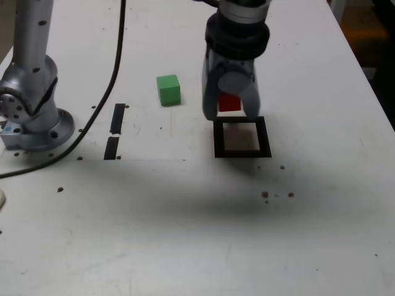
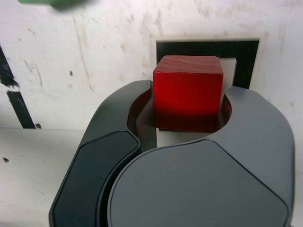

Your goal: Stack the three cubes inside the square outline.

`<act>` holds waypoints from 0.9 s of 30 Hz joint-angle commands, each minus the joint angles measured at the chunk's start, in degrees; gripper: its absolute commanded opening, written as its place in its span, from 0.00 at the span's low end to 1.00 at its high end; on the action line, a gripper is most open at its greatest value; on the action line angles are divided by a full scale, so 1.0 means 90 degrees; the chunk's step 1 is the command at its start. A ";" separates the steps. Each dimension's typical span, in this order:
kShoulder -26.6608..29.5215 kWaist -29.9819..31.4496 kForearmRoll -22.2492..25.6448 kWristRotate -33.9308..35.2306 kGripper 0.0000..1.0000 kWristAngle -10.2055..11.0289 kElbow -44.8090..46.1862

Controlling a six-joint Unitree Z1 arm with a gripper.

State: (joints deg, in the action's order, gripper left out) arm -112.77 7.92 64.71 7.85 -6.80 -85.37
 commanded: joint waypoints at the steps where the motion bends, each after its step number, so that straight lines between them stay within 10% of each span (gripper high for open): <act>1: -0.0098 0.0148 0.0002 0.0115 0.31 -0.0045 -0.0118; 27: -0.0755 0.0513 0.0009 0.0414 0.32 -0.0174 -0.0397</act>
State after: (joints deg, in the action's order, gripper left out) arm -119.26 12.68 64.63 11.49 -8.42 -89.11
